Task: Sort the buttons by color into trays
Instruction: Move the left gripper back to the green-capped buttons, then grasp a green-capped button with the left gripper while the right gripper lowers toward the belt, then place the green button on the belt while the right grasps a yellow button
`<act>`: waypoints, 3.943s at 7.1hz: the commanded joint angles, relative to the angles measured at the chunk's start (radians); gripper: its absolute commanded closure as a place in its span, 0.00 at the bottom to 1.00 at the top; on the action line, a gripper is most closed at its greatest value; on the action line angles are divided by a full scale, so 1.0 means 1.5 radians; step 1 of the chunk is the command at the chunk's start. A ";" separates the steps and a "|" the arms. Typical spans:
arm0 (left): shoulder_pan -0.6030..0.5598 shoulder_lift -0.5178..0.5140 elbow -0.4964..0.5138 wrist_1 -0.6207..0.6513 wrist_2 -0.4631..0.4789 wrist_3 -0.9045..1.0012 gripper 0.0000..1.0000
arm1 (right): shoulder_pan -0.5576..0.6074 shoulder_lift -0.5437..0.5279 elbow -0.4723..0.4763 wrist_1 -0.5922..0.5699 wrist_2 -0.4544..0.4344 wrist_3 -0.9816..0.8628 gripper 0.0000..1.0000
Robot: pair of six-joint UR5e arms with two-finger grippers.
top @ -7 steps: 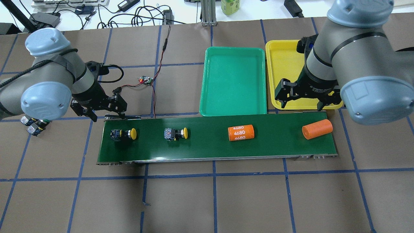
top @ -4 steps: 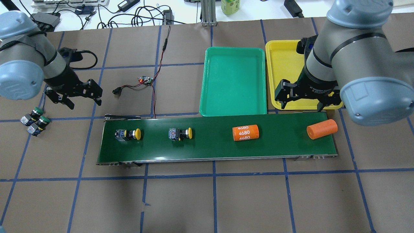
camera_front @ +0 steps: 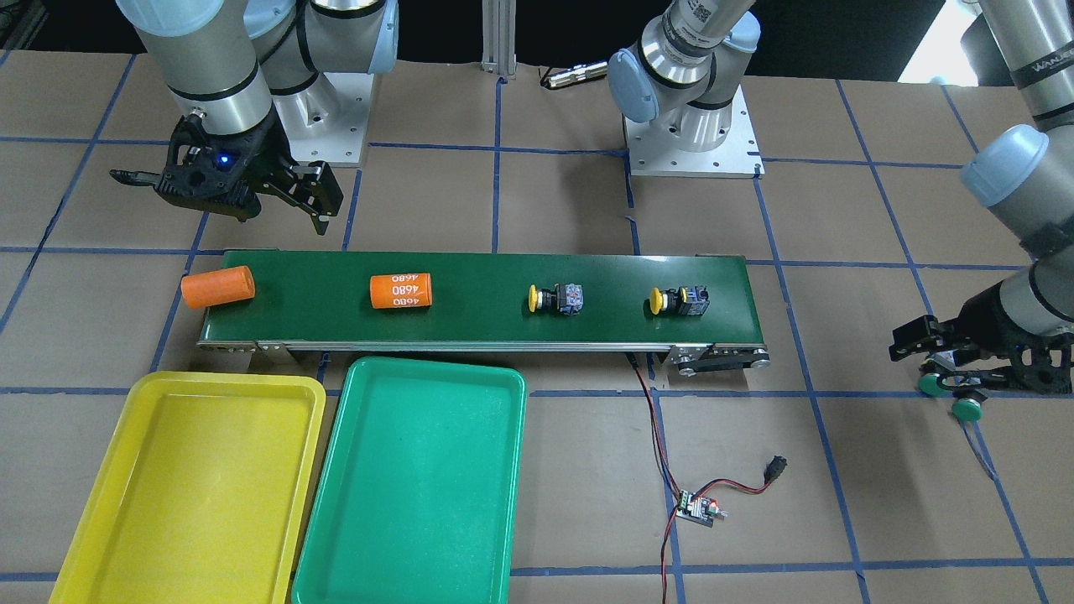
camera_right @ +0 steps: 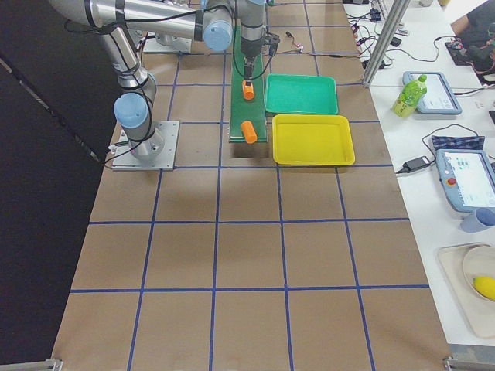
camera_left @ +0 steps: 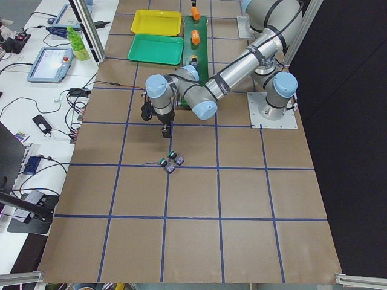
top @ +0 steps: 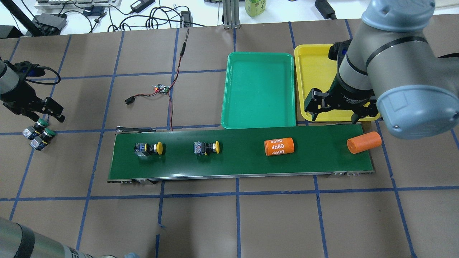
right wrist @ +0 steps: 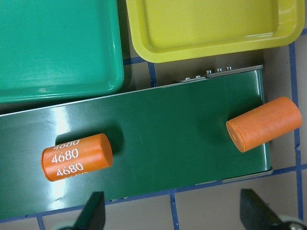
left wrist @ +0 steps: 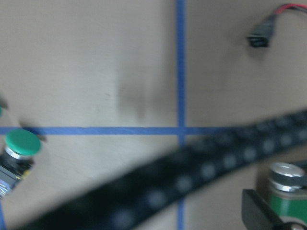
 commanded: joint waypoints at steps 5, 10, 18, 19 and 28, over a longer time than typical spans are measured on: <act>0.058 -0.054 -0.027 0.082 0.002 0.212 0.00 | -0.004 -0.004 -0.013 -0.003 0.008 0.000 0.00; 0.071 -0.086 -0.061 0.152 0.002 0.265 0.00 | -0.001 -0.008 -0.014 0.000 0.009 0.011 0.00; -0.030 0.087 -0.142 0.048 0.016 0.016 1.00 | 0.084 -0.020 -0.003 0.026 0.080 0.717 0.00; -0.097 0.127 -0.171 0.036 0.016 -0.089 1.00 | 0.085 -0.012 -0.001 0.025 0.083 0.732 0.00; -0.360 0.186 -0.260 0.034 -0.027 -0.567 0.00 | 0.166 0.202 0.019 -0.204 0.073 0.862 0.00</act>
